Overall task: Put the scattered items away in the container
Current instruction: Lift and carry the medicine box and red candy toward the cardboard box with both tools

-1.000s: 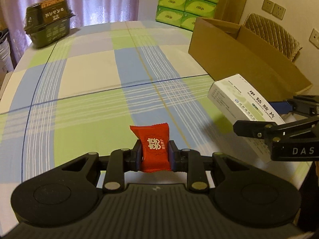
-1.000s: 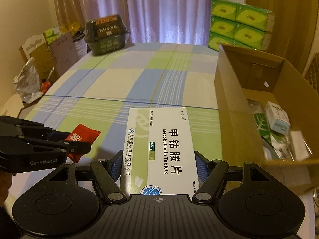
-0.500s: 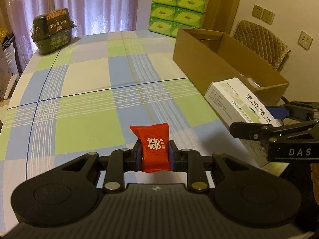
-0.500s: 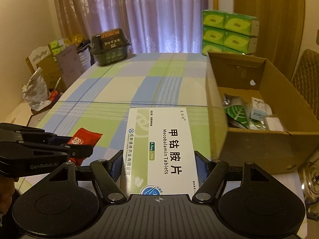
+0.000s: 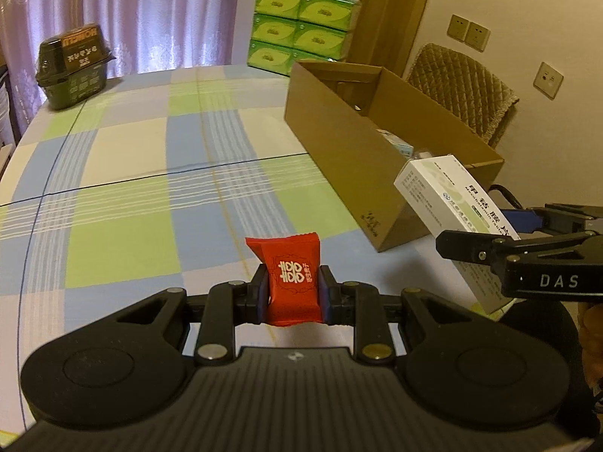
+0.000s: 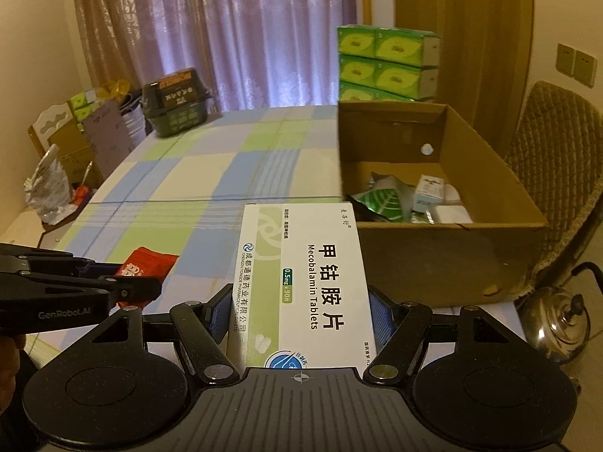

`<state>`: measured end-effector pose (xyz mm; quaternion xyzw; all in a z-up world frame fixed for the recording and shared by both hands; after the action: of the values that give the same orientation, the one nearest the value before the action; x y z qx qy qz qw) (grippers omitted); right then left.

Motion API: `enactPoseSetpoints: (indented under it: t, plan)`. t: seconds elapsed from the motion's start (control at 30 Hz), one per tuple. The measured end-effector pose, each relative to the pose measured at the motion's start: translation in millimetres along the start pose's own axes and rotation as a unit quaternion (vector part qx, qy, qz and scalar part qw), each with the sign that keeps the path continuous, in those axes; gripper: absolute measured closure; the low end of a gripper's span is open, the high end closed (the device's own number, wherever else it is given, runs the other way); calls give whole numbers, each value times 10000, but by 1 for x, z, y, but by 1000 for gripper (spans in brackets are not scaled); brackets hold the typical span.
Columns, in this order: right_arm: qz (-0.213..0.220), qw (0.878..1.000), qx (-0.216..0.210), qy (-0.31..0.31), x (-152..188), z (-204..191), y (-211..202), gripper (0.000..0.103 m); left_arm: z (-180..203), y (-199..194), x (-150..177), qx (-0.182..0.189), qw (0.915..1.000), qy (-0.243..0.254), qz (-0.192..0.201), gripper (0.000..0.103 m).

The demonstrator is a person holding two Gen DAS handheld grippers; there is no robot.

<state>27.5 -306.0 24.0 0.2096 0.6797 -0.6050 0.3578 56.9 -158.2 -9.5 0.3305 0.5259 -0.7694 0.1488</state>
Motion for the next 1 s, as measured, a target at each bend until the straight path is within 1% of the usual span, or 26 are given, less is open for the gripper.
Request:
enactPoseSetpoints:
  t: [0.2,0.67,1.0]
  plan:
    - [-21,9998,114,171,8,19,-9,30,16,5,0,35,9999,117,-74,81]
    - [76,9983,309,483,9,72,-22,30,59,22,-12,139,9989,418,-138,81]
    - [88,9972,421,618,11,96,-24,30,85,35,-22,223,9979,585,-157,81]
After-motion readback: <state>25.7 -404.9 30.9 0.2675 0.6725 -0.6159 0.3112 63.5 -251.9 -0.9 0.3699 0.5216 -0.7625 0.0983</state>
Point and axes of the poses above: each gripper's, at about its wrist camera, not at the fingertips, and y roughly the way its jaws point, z to its right, x to its underside, the point moved 5 cm from there along y, roughly the way its jaws point, and after that the axes turned 6 degrees about -y, right-handed, at the moved point
